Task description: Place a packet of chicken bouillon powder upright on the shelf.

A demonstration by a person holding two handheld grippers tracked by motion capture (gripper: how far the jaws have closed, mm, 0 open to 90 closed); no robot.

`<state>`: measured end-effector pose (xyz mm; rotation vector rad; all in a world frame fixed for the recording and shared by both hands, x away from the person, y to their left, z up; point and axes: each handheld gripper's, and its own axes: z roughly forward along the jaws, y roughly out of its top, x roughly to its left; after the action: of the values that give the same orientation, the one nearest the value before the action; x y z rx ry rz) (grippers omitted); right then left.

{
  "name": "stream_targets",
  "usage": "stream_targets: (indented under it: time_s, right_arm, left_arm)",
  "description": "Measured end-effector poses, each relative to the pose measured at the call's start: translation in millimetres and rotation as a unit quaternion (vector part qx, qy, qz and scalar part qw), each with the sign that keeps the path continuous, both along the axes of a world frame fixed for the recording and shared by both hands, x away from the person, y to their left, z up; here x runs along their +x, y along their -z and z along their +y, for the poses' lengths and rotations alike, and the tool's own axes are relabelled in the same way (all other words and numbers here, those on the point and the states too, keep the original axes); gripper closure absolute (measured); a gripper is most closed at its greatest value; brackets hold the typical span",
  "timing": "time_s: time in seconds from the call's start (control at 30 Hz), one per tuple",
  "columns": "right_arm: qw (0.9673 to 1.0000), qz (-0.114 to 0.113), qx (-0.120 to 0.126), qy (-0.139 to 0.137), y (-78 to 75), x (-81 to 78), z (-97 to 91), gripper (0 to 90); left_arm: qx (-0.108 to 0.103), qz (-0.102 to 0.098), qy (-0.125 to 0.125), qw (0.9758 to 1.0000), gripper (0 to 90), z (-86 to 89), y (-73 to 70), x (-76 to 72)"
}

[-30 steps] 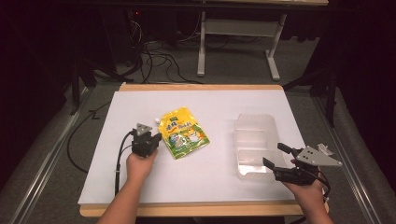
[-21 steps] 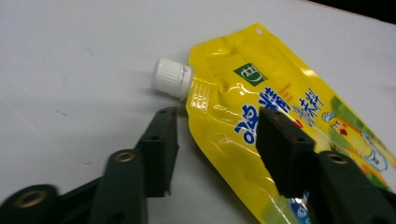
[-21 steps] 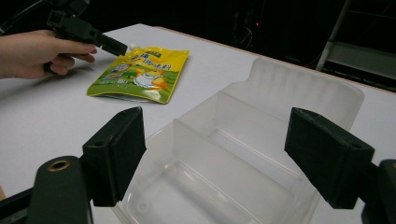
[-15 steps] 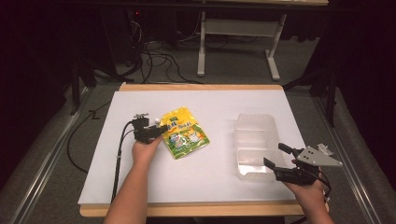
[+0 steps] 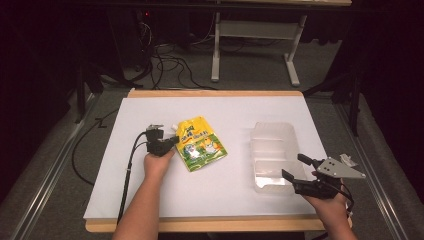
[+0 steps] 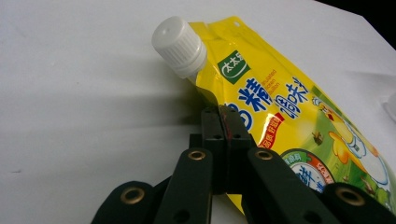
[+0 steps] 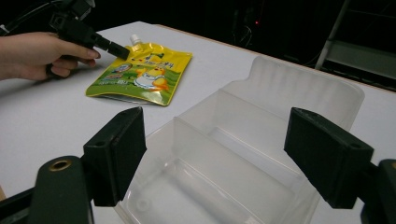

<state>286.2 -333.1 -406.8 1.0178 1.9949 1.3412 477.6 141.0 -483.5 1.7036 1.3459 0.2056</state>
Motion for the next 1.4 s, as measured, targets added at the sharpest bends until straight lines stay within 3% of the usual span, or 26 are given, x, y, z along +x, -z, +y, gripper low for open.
stream_targets:
  time_s: [0.03,0.07,0.1,0.17,0.2,0.23,0.3,0.33,0.37,0.43,0.6,0.8,0.93,1.0,1.03,1.07,1.1,1.13,1.17,1.23,1.33,1.4]
  right_arm:
    - [1.0,-0.002,0.0,-0.001,0.0,0.2,-0.3,20.9]
    - [1.0,-0.003,0.0,-0.001,-0.1,0.1,-0.3,20.9]
    - [1.0,-0.003,-0.001,-0.001,-0.3,0.0,-0.2,20.9]
    - [1.0,-0.004,-0.001,-0.002,-0.5,0.0,0.2,20.9]
    - [1.0,-0.004,-0.001,-0.002,-0.5,0.0,0.2,20.9]
    - [1.0,-0.005,-0.002,-0.003,-0.8,-0.1,1.2,20.9]
    - [1.0,-0.004,-0.002,-0.002,-1.4,-0.8,2.4,20.9]
    - [1.0,-0.006,-0.003,-0.004,-1.8,-1.0,2.8,20.9]
    - [1.0,-0.006,-0.003,-0.004,-1.8,-1.0,2.8,20.9]
    - [0.9999,-0.009,-0.004,-0.006,-3.0,-1.9,4.1,20.9]
    - [0.9997,-0.015,-0.004,-0.016,-6.2,-5.0,10.2,20.8]
    - [0.9995,-0.016,-0.01,-0.025,-9.8,-9.3,20.0,20.8]
    - [0.9992,-0.018,-0.012,-0.033,-11.7,-11.5,26.2,20.8]
    - [0.9988,-0.019,-0.01,-0.044,-13.8,-12.8,31.7,20.5]
    - [0.9987,-0.02,-0.013,-0.046,-14.7,-13.1,33.4,20.5]
    - [0.9985,-0.02,-0.011,-0.049,-15.5,-12.9,35.7,20.4]
    - [0.9985,-0.02,-0.011,-0.049,-15.5,-12.9,35.7,20.4]
    - [0.9982,-0.017,-0.006,-0.058,-17.0,-12.0,40.8,19.9]
    - [0.9982,-0.017,-0.006,-0.058,-17.0,-12.0,40.8,19.9]
    - [0.9977,-0.012,-0.003,-0.066,-19.8,-10.0,48.5,19.9]
    - [0.9969,-0.007,0.003,-0.078,-24.3,-2.8,58.9,19.8]
    - [0.9956,0.007,0.007,-0.093,-29.3,9.9,71.4,19.6]
  left_arm:
    - [0.0,0.0,0.0,1.0,90.0,0.0,0.0,0.0]
    - [0.012,-0.018,0.0,0.9998,90.0,-1.9,-2.5,-6.7]
    - [0.012,-0.018,0.0,0.9998,90.0,-1.9,-2.5,-6.7]
    - [0.027,-0.045,0.003,0.9986,90.0,-3.4,-8.5,-19.4]
    - [0.027,-0.045,0.003,0.9986,90.0,-3.4,-8.5,-19.4]
    - [0.033,-0.067,0.003,0.9972,90.0,-4.3,-13.7,-28.9]
    - [0.036,-0.077,0.002,0.9964,90.0,-5.2,-16.8,-33.8]
    - [0.041,-0.097,0.007,0.9945,90.0,-6.0,-23.3,-44.1]
    - [0.041,-0.097,0.007,0.9945,90.0,-6.0,-23.3,-44.1]
    - [0.044,-0.118,0.011,0.992,90.0,-7.2,-30.2,-55.1]
    - [0.048,-0.168,0.03,0.9841,90.0,-13.3,-47.2,-83.6]
    - [0.048,-0.221,0.062,0.972,90.0,-26.2,-63.8,-115.0]
    - [0.05,-0.247,0.095,0.963,90.0,-33.7,-70.2,-132.0]
    - [0.051,-0.261,0.118,0.9566,90.0,-36.6,-71.7,-143.2]
    - [0.051,-0.261,0.118,0.9566,90.0,-36.6,-71.7,-143.2]
    - [0.047,-0.265,0.13,0.9543,90.0,-36.8,-71.9,-149.1]
    - [0.047,-0.265,0.13,0.9543,90.0,-36.8,-71.9,-149.1]
    - [0.05,-0.273,0.14,0.9505,90.0,-37.3,-71.3,-154.4]
    - [0.05,-0.273,0.14,0.9505,90.0,-37.3,-71.3,-154.4]
    - [0.054,-0.283,0.149,0.9459,90.0,-37.7,-70.0,-158.7]
    - [0.043,-0.283,0.154,0.9457,90.0,-36.7,-68.4,-160.8]
    - [0.044,-0.287,0.161,0.9433,90.0,-37.5,-68.1,-162.4]
